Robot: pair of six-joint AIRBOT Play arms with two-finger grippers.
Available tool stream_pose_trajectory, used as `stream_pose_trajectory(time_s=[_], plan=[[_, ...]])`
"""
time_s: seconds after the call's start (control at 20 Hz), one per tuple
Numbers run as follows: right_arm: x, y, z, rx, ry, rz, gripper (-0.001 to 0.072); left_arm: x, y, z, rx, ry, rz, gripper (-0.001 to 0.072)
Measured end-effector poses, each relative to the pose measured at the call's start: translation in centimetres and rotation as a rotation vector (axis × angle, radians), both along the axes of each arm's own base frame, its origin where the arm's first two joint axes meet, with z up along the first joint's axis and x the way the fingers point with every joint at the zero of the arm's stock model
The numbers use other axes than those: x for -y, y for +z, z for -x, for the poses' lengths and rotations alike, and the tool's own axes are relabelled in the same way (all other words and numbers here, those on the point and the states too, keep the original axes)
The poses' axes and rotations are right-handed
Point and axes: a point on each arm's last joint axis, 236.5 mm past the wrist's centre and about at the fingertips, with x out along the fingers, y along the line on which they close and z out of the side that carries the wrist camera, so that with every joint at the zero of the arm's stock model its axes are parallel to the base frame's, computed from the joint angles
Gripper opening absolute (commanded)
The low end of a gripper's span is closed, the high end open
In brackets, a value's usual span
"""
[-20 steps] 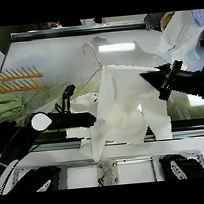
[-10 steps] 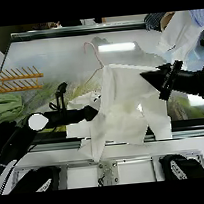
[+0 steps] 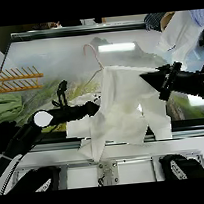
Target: Fold the clothes and pants, and hang the long-sleeved shirts on hangers.
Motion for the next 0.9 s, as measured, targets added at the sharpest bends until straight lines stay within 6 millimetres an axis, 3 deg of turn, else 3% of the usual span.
stream_pose_trajectory(time_s=[0.25, 0.3, 0.4, 0.45, 0.6, 0.9], plan=[[0.0, -0.4, 0.2, -0.014, 0.008, 0.013, 0.0029, 2.1, -1.4, -0.1, -0.047, -0.045, -0.011, 0.0615], [0.0, -0.4, 0.2, -0.014, 0.008, 0.013, 0.0028, 2.6, -1.7, 0.1, -0.058, -0.062, -0.014, 0.0462], [0.0, -0.6, 0.2, -0.016, 0.008, 0.021, 0.0028, 3.5, -2.2, 0.4, -0.075, -0.084, -0.019, 0.0073], [0.0, -0.7, 0.3, -0.017, 0.01, 0.024, 0.0028, 3.7, -2.3, 0.4, -0.079, -0.088, -0.02, 0.0019], [0.0, -0.7, 0.3, -0.016, 0.008, 0.024, 0.0028, 3.2, -2.0, -0.3, -0.067, -0.075, -0.02, 0.0018], [-0.8, 1.7, 1.3, 0.032, 0.037, -0.049, 0.0029, -1.3, -2.0, -2.1, -0.057, 0.02, -0.045, 0.0018]])
